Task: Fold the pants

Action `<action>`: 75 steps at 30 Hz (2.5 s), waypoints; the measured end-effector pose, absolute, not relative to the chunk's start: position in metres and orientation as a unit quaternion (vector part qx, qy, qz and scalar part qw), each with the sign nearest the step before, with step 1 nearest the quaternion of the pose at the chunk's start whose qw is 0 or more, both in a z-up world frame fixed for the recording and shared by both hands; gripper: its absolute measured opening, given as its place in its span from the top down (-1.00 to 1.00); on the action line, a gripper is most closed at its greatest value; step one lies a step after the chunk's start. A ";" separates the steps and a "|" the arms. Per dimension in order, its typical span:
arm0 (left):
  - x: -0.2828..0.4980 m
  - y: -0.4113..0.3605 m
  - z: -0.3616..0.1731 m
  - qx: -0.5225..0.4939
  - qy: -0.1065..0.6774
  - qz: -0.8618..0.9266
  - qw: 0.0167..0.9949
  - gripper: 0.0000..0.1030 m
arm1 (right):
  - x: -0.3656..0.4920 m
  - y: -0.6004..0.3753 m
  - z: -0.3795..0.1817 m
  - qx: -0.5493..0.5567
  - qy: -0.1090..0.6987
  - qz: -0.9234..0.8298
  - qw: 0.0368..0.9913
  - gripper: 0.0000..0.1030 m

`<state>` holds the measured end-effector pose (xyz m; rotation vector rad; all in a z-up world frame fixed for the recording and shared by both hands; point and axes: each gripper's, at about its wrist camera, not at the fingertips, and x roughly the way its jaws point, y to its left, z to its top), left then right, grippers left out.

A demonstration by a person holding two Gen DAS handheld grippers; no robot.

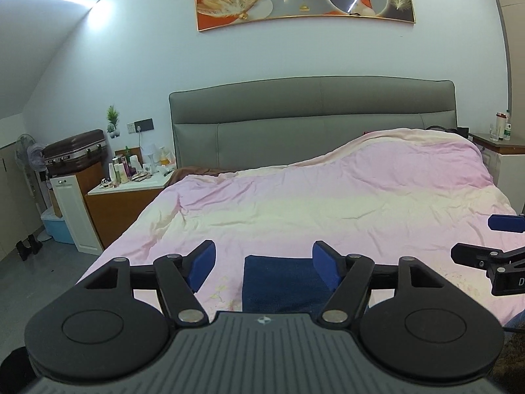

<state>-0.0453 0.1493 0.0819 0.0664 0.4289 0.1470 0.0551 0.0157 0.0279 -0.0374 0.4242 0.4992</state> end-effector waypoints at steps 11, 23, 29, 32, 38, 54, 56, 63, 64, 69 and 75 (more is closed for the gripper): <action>-0.049 0.099 0.010 0.039 0.275 0.062 0.959 -0.62 | 0.007 0.002 -0.030 -0.033 0.218 0.161 0.962 -0.90; -0.049 0.090 -0.019 0.016 0.318 0.064 0.946 -0.62 | 0.008 0.002 -0.061 -0.024 0.265 0.137 0.954 -0.90; -0.049 0.090 -0.019 0.015 0.326 0.063 0.943 -0.62 | 0.008 0.001 -0.058 -0.027 0.264 0.143 0.954 -0.90; -0.049 0.089 -0.018 0.015 0.327 0.063 0.943 -0.62 | 0.007 -0.001 -0.059 -0.024 0.267 0.143 0.953 -0.90; -0.048 0.088 -0.016 0.018 0.324 0.061 0.944 -0.62 | 0.010 -0.006 -0.055 -0.023 0.268 0.148 0.952 -0.90; -0.050 0.087 -0.014 0.019 0.318 0.059 0.946 -0.62 | 0.004 -0.006 -0.057 -0.020 0.261 0.148 0.954 -0.90; -0.050 0.086 -0.013 0.020 0.318 0.059 0.946 -0.62 | 0.004 -0.006 -0.057 -0.019 0.262 0.148 0.954 -0.90; -0.050 0.086 -0.012 0.020 0.317 0.059 0.946 -0.62 | 0.003 -0.007 -0.055 -0.017 0.261 0.147 0.954 -0.90; -0.050 0.086 -0.012 0.020 0.317 0.058 0.947 -0.62 | 0.003 -0.007 -0.055 -0.017 0.261 0.147 0.954 -0.90; -0.050 0.086 -0.012 0.020 0.316 0.059 0.947 -0.62 | 0.002 -0.007 -0.053 -0.018 0.256 0.147 0.955 -0.90; -0.051 0.085 -0.008 0.023 0.313 0.056 0.948 -0.62 | 0.001 -0.008 -0.052 -0.015 0.255 0.145 0.956 -0.90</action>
